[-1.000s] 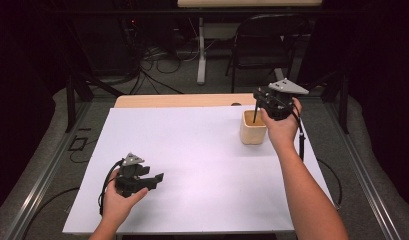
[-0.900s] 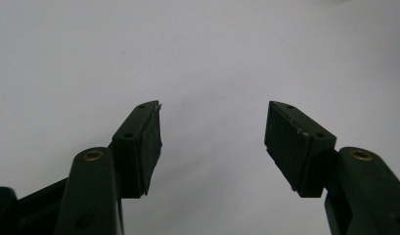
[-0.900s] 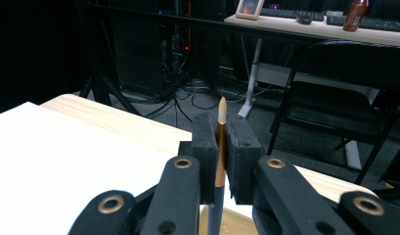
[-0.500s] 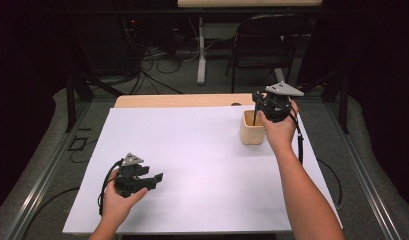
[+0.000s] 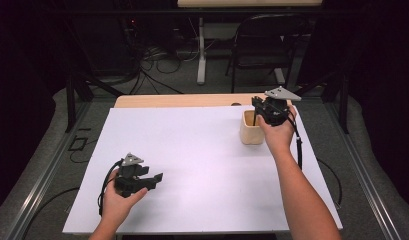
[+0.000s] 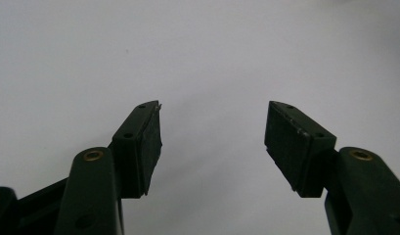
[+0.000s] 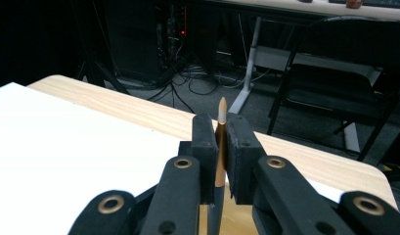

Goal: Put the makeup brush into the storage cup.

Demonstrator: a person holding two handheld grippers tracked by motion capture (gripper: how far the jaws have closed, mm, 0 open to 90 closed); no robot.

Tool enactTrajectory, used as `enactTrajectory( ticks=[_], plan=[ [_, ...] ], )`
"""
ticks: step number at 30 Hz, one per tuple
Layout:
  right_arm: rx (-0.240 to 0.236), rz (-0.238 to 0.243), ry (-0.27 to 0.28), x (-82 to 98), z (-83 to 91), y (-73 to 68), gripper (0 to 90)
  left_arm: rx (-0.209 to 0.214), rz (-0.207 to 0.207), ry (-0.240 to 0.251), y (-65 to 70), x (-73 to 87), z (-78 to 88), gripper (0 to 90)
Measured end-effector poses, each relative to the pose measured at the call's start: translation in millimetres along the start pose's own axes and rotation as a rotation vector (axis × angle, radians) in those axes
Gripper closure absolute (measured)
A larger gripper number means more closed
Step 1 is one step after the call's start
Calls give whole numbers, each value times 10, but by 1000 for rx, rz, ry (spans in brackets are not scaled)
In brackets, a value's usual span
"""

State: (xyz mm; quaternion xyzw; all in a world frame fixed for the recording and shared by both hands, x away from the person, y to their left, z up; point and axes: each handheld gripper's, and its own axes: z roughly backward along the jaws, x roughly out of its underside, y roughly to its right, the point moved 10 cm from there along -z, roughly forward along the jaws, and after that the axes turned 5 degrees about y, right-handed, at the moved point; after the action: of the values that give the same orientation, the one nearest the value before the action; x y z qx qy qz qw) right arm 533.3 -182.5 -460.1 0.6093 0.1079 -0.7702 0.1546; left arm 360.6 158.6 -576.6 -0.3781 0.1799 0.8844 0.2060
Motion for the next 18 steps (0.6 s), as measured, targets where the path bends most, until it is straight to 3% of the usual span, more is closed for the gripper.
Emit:
enactTrajectory(
  ticks=[18],
  plan=[
    [13,5,-36,284,-28,19,839,-1,1,-4,-4,8,1,386]
  ],
)
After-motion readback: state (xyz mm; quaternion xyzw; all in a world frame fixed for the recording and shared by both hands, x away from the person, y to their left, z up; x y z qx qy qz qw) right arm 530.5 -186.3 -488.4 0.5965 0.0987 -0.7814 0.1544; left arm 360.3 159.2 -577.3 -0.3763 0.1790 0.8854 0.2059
